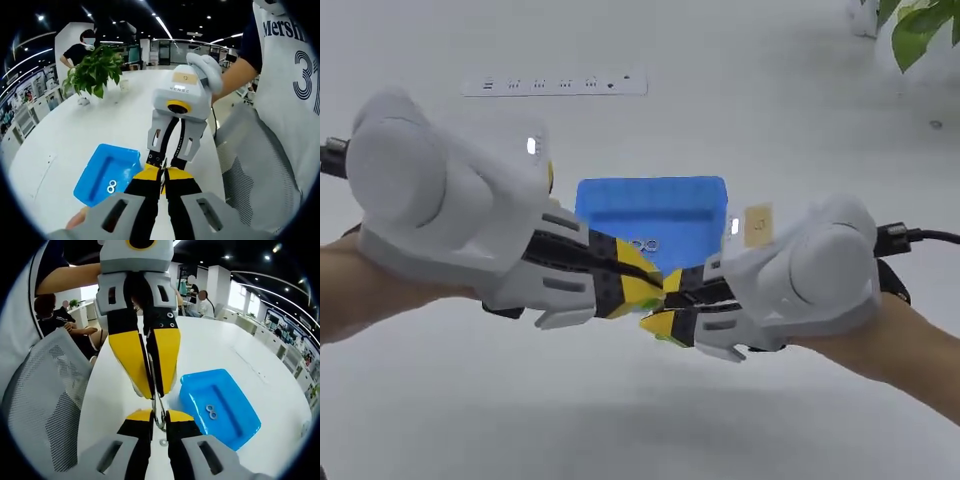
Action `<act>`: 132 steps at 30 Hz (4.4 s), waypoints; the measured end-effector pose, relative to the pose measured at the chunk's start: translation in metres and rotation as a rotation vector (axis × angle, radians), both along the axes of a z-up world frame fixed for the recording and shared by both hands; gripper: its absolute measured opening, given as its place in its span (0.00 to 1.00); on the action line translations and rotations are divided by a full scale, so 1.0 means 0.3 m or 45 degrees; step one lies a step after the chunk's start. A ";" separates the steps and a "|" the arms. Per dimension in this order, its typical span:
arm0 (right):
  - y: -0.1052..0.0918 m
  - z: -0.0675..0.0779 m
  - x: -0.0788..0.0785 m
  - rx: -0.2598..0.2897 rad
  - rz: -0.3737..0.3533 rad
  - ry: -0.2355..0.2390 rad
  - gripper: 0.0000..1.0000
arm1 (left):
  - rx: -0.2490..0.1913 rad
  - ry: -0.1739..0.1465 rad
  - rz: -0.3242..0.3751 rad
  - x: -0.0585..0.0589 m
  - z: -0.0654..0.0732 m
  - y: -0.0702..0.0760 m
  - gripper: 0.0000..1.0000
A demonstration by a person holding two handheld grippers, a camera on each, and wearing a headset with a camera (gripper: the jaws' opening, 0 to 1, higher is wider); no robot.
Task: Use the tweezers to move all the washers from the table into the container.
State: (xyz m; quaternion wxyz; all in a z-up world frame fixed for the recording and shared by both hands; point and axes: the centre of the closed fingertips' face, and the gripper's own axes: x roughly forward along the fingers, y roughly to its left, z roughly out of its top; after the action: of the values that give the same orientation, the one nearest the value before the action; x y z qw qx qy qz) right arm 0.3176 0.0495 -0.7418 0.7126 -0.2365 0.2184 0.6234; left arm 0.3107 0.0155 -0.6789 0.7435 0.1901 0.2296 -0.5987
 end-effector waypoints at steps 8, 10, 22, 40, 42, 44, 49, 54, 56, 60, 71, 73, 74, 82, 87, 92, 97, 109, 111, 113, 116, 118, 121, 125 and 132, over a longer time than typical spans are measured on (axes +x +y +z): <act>-0.002 0.068 0.046 -0.007 -0.001 -0.071 0.11 | -0.012 -0.065 -0.009 0.036 0.067 0.000 0.07; -0.001 0.084 0.058 -0.002 -0.004 -0.086 0.11 | -0.014 -0.079 -0.010 0.046 0.082 0.001 0.07; -0.008 0.117 0.194 0.051 -0.086 -0.116 0.11 | -0.008 -0.150 -0.038 0.177 0.110 -0.011 0.07; -0.037 -0.044 0.322 -0.026 -0.108 -0.053 0.11 | -0.020 -0.067 0.010 0.336 -0.069 -0.018 0.07; -0.034 -0.056 0.324 -0.029 -0.104 -0.047 0.11 | -0.021 -0.056 0.017 0.337 -0.074 -0.017 0.07; -0.031 -0.068 0.325 -0.031 -0.099 -0.038 0.11 | -0.015 -0.049 0.020 0.338 -0.084 -0.016 0.07; -0.028 -0.102 0.327 -0.040 -0.093 -0.021 0.11 | 0.016 -0.044 0.020 0.338 -0.117 -0.017 0.07; -0.034 -0.115 0.323 -0.041 -0.095 0.000 0.11 | 0.017 -0.026 0.020 0.335 -0.137 -0.020 0.07; -0.036 -0.120 0.322 -0.046 -0.096 0.003 0.11 | 0.023 -0.022 0.015 0.331 -0.141 -0.024 0.07; -0.038 -0.129 0.317 -0.052 -0.096 0.008 0.11 | 0.035 -0.016 0.005 0.326 -0.148 -0.021 0.07; -0.044 -0.114 0.313 -0.054 -0.101 0.016 0.13 | 0.054 -0.040 -0.012 0.301 -0.127 -0.038 0.07; -0.045 -0.100 0.309 -0.049 -0.100 0.007 0.13 | 0.047 -0.043 -0.013 0.294 -0.110 -0.040 0.07; -0.046 -0.094 0.307 -0.047 -0.099 0.002 0.13 | 0.046 -0.047 -0.015 0.291 -0.104 -0.040 0.07; -0.050 -0.019 0.287 -0.014 -0.087 -0.060 0.13 | 0.028 -0.086 -0.037 0.261 -0.041 -0.037 0.07; -0.046 0.040 0.258 0.028 -0.088 -0.076 0.13 | 0.030 -0.130 -0.061 0.221 0.024 -0.036 0.07; -0.036 0.076 0.202 0.042 -0.058 -0.089 0.12 | 0.045 -0.151 -0.091 0.182 0.047 -0.021 0.07; -0.026 0.096 0.146 0.032 -0.017 -0.099 0.12 | 0.071 -0.167 -0.111 0.133 0.062 -0.009 0.07; -0.018 0.095 0.033 0.011 0.109 -0.077 0.13 | 0.103 -0.165 -0.128 0.022 0.079 -0.002 0.07; -0.022 0.089 0.024 0.001 0.117 -0.069 0.14 | 0.105 -0.159 -0.125 0.015 0.078 0.000 0.07; -0.027 0.081 0.017 -0.010 0.126 -0.074 0.14 | 0.106 -0.157 -0.122 0.010 0.079 -0.001 0.07; -0.033 0.078 0.013 -0.013 0.124 -0.071 0.14 | 0.106 -0.151 -0.110 0.006 0.070 -0.001 0.07; -0.035 0.079 0.008 -0.008 0.126 -0.060 0.14 | 0.108 -0.144 -0.112 0.001 0.063 -0.004 0.07; -0.039 0.072 0.004 -0.019 0.137 -0.058 0.12 | 0.111 -0.137 -0.117 0.000 0.048 -0.006 0.07; -0.030 0.052 -0.002 -0.029 0.157 -0.052 0.11 | 0.118 -0.123 -0.121 0.002 0.034 -0.004 0.07; -0.011 0.000 -0.014 -0.046 0.178 -0.034 0.11 | 0.129 -0.068 -0.103 0.002 -0.019 0.017 0.07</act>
State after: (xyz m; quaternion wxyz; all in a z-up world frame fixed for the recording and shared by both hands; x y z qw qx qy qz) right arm 0.3135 0.0463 -0.7417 0.6658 -0.2725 0.2031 0.6643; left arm 0.3112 0.0207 -0.6847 0.7138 0.2525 0.2319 -0.6107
